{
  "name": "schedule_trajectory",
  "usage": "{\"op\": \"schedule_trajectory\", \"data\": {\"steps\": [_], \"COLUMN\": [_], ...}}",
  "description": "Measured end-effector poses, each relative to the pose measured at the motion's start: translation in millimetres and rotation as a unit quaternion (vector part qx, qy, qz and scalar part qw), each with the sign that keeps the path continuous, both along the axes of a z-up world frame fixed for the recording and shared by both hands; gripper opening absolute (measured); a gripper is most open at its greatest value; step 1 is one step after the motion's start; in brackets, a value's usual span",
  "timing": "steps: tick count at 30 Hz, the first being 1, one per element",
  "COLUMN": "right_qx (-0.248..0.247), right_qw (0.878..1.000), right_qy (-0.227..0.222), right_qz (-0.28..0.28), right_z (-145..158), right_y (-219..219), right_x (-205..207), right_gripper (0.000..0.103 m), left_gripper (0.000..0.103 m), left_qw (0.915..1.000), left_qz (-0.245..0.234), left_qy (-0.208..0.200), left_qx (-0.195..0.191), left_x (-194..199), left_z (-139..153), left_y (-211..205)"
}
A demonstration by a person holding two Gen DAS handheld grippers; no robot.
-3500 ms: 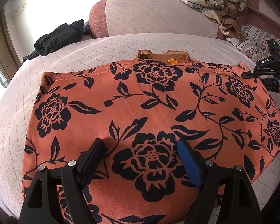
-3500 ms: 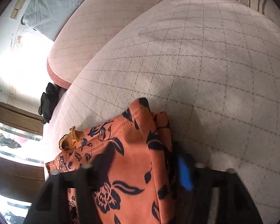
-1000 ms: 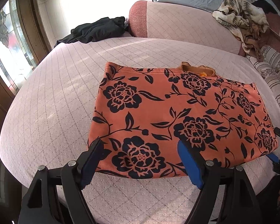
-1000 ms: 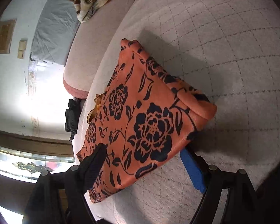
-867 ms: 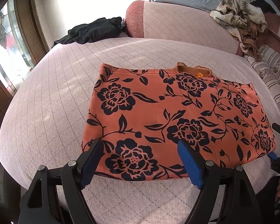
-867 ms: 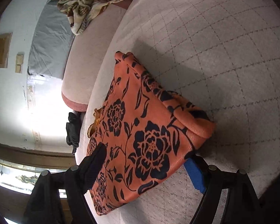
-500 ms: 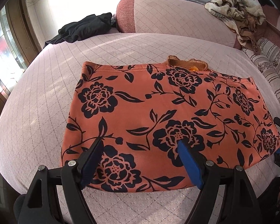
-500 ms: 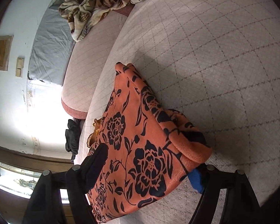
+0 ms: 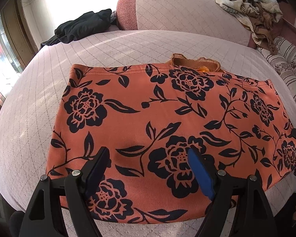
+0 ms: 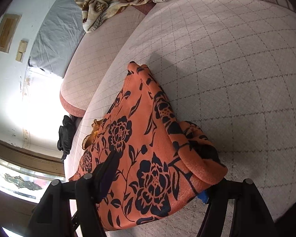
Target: Fold small clothes
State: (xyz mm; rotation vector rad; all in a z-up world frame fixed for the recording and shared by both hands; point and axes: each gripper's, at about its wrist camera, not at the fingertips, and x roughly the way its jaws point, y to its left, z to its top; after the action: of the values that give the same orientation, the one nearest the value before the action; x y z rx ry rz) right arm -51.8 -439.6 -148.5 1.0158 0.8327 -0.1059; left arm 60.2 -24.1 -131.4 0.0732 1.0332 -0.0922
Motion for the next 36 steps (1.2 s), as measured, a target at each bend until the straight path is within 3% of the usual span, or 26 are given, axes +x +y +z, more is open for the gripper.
{"op": "schedule_trajectory", "data": {"steps": [3,11,14,17,19,20,23,25,28,32,34,36], "right_qx": [-0.007,-0.038,-0.042,-0.046,-0.06,-0.071,-0.106,-0.14,-0.191,-0.244,-0.264,-0.271], "right_qw": [1.0,0.999,0.999,0.999,0.998,0.997,0.992,0.988,0.976,0.949,0.931,0.916], "right_qy": [-0.002,-0.002,0.009,0.008,0.015,0.027,0.036,0.017,-0.038,-0.12,-0.147,-0.151], "right_qz": [0.001,0.011,0.014,0.015,0.025,0.032,0.054,0.067,0.096,0.161,0.204,0.255], "right_z": [-2.8,10.7,5.0,2.7,5.0,5.3,17.5,43.5,100.0,166.6,180.8,171.5], "right_y": [0.9,7.8,8.9,9.3,11.2,11.9,19.5,32.5,68.0,154.1,211.9,272.6], "right_x": [0.3,3.4,5.8,6.1,9.3,12.5,21.4,26.9,38.5,52.9,57.1,64.7], "right_gripper": [0.072,0.071,0.072,0.07,0.049,0.023,0.016,0.015,0.014,0.014,0.014,0.014], "left_gripper": [0.082,0.082,0.082,0.084,0.084,0.084,0.084,0.084,0.084,0.084,0.084,0.084], "left_qw": [0.9999,0.9999,0.9999,0.9998,0.9999,0.9999,0.9999,0.9997,0.9976,0.9878,0.9815,0.9756], "left_qz": [-0.003,-0.003,-0.007,-0.008,-0.005,-0.006,-0.009,-0.003,0.029,0.112,0.156,0.191], "left_qy": [0.012,-0.01,0.01,0.0,0.008,0.01,0.014,0.012,-0.027,-0.082,-0.089,-0.088], "left_qx": [0.012,0.006,0.012,0.019,0.011,0.008,-0.001,-0.021,-0.058,-0.069,-0.066,-0.064], "left_x": [4.5,2.5,7.3,6.8,8.9,9.7,9.6,8.1,-4.1,-31.1,-42.0,-51.0], "left_z": [-13.1,-1.4,-14.8,-17.6,-16.4,-16.1,-13.5,-5.5,21.5,48.6,49.3,43.5], "left_y": [-3.0,-1.8,-4.0,-6.0,-4.1,-3.2,-0.2,12.2,52.1,136.6,178.6,213.7]}}
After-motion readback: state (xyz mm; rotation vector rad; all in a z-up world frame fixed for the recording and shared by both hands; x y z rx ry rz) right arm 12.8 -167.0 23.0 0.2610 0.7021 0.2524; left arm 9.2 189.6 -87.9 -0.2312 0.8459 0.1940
